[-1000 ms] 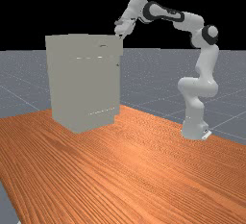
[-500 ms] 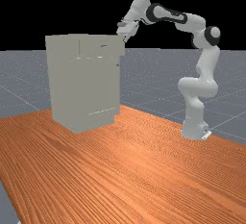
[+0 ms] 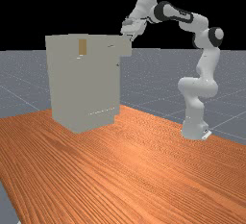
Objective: Open the drawer
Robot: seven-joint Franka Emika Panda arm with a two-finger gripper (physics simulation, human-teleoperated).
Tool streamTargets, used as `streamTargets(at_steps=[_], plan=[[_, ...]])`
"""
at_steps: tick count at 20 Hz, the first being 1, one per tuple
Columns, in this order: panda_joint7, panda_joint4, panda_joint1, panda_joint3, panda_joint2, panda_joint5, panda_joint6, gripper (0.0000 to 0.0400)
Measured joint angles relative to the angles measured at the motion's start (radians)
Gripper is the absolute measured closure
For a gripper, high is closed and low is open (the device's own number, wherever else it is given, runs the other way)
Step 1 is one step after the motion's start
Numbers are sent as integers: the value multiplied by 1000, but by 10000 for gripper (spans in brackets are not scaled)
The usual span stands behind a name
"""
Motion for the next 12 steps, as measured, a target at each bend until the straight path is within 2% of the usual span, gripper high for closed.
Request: streamTargets(at_steps=[5,12], plan=[[25,-53,6,68,-45,10,5,0],[97,-133,47,213,-117,30,3,0]])
